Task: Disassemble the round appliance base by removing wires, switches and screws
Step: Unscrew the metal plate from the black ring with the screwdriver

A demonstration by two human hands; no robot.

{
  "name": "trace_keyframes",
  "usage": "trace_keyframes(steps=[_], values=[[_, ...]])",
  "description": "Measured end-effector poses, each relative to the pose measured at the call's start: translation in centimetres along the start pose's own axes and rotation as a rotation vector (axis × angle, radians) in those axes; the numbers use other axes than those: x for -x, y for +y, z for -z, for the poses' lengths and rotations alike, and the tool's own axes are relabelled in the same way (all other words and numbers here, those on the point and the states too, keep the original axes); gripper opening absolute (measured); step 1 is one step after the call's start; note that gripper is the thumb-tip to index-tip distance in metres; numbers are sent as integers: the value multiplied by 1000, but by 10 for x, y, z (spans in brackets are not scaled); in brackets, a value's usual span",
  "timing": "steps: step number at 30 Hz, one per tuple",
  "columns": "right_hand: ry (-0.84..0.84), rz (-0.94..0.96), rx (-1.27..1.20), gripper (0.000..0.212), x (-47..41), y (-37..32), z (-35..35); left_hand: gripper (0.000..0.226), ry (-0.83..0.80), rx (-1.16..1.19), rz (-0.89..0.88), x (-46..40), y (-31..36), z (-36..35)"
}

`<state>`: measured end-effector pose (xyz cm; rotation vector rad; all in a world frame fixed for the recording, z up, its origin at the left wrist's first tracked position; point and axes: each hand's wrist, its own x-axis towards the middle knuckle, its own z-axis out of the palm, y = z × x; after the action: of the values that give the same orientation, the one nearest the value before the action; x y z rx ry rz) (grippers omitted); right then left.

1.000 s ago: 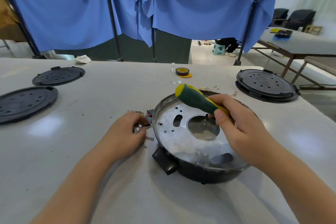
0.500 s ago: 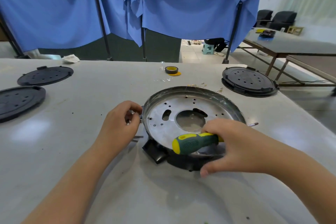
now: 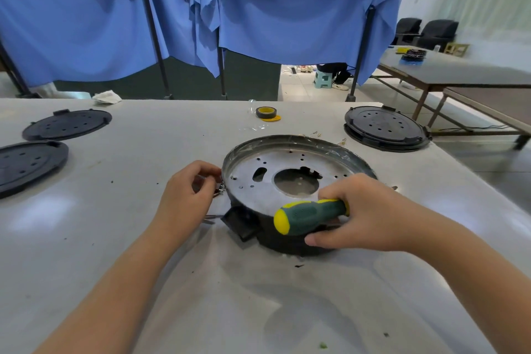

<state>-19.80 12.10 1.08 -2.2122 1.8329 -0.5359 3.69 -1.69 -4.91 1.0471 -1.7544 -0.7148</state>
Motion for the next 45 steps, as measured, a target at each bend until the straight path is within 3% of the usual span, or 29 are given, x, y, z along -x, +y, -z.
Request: trace_keyframes(steps=[5,8,11,14,18,20,23,26,30,34,38,40,42,45], values=[[90,47,-163,37,-10,1,12,32,-33,108,94,-1,0,0],[145,51,-186,33,-14,0,13,30,-69,212,268,-2,-1,-2],[186,49,-214,33,-14,-1,12,29,-208,319,416,4,5,-7],[211,53,-215,37,-14,0,10,29,-344,326,426,8,9,-11],[253,74,-215,42,-13,0,7,13,-658,13,236,26,13,-18],[260,77,-209,43,-13,-1,6,12,-721,-153,57,39,16,-27],[260,77,-209,39,-14,-1,5,25,-777,-151,-95,52,23,-44],[253,79,-197,38,-15,-1,3,27,-743,-216,-210,58,25,-56],[254,78,-194,39,-14,-1,2,12,-693,-252,-301,60,28,-58],[259,81,-196,41,-14,0,2,6,-795,-90,-156,50,32,-41],[287,76,-198,46,-13,3,2,14,-888,-9,10,27,29,-1],[288,74,-192,46,-13,4,2,10,-814,-21,72,16,23,16],[283,76,-186,44,-13,4,1,2,-652,-93,105,6,14,26],[280,77,-180,42,-12,3,0,7,-370,-305,119,0,-3,28]])
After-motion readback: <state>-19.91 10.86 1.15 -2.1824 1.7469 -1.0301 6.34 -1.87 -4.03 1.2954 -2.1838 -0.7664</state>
